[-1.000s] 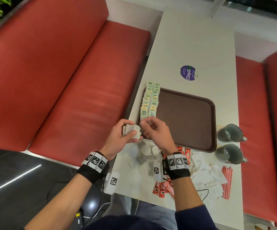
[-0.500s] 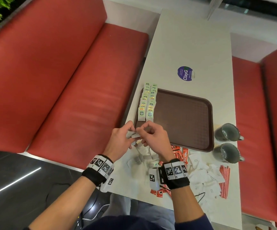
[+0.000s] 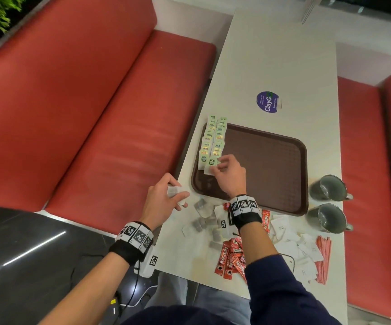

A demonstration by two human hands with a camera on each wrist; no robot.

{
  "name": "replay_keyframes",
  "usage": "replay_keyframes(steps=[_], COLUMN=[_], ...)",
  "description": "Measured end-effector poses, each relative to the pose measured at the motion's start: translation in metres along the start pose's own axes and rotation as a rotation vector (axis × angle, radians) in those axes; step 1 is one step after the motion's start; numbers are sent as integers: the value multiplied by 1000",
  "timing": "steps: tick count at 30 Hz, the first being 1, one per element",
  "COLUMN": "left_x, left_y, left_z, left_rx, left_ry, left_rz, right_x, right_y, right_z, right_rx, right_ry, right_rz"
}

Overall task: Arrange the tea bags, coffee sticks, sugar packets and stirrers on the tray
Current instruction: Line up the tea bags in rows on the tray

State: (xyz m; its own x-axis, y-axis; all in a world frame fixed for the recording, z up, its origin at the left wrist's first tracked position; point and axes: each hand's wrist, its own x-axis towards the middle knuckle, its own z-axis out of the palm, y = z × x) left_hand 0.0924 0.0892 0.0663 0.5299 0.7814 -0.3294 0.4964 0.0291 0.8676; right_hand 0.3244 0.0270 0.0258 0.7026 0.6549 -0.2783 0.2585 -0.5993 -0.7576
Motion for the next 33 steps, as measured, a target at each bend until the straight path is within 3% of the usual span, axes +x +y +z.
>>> replay_keyframes(steps=[5,14,21,25,30,33], left_x=[-1,3,3,1,-2,-6], left_y=[-4,-11,-16,-12,-1,7], left_z=[-1,-2,-5,-3,2,6], left_rx=[-71,-208,-307,-353,-245,-133], left_ry=[14,-1,-87,-86,-49,-49], left_rz=[-18,-7,3,15,56,154], right_x=[18,13,-1,-27,-68,-80], right_y=[-3,-14,-25,-36,-46,-51], right_z=[30,45,40,24,5,1], right_rx=[-69,-155,-128,111,198,150], right_ry=[-53,62,127,19,-179,-239], right_rz=[50,211,56,-58,-120,-152])
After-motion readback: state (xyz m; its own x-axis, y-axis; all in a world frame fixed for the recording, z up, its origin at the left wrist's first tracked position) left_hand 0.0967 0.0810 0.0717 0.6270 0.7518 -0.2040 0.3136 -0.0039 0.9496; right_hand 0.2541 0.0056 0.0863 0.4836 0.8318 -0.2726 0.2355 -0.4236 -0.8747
